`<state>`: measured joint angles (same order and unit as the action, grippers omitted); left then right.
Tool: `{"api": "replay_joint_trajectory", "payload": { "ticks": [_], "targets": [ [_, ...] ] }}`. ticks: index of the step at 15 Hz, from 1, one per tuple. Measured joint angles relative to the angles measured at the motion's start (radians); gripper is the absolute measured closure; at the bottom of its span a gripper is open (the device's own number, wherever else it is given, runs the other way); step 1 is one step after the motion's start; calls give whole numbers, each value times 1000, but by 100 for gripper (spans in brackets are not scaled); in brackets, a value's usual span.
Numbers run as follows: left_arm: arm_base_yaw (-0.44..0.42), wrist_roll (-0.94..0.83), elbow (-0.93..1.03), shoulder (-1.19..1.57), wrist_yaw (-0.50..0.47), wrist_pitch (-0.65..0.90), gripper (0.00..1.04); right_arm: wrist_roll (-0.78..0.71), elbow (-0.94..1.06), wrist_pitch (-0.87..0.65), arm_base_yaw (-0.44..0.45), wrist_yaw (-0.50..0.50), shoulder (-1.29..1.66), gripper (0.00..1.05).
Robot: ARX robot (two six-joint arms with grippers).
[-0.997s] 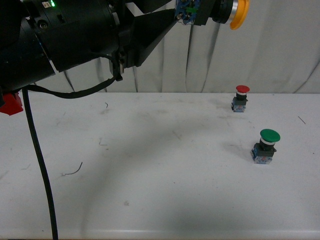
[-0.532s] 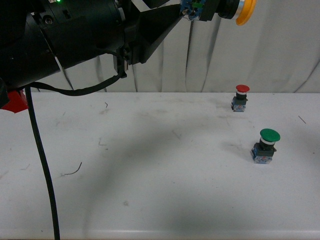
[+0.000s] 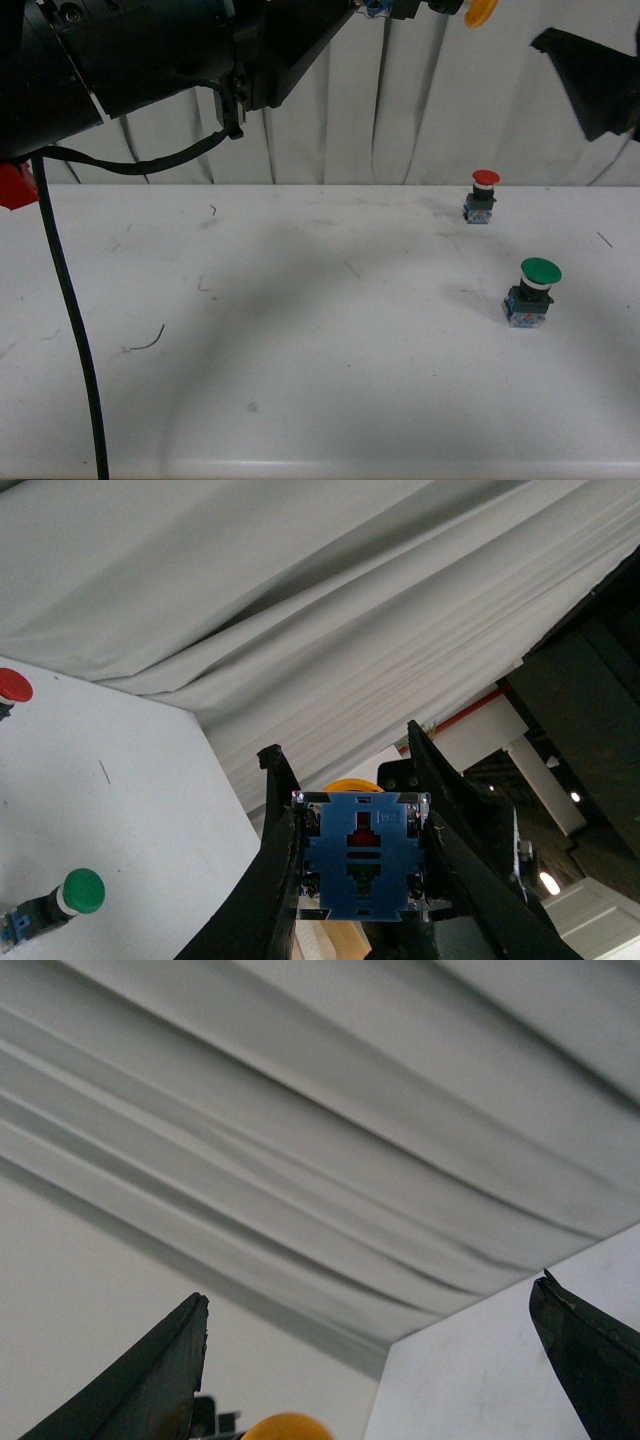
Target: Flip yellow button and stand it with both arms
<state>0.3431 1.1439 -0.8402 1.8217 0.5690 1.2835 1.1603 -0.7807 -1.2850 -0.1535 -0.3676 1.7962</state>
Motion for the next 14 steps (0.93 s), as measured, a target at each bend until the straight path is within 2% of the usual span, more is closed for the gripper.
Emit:
{"api": "replay_joint_trajectory", "payload": {
  "ticks": [3,10,11,14],
  "targets": [
    [5,-3,0,0,0,0,75,60,-1,-3,-76,-51,18,7],
    [13,-26,0,0,4,0,75,121,-3,0,-102,-64,41,7],
    [12,-26,0,0,3,0,75,127,0,0,-102,-70,35,11],
    [13,-26,2,0,-3,-5,75,153,25,-4,-102,-72,2,52]
  ]
}}
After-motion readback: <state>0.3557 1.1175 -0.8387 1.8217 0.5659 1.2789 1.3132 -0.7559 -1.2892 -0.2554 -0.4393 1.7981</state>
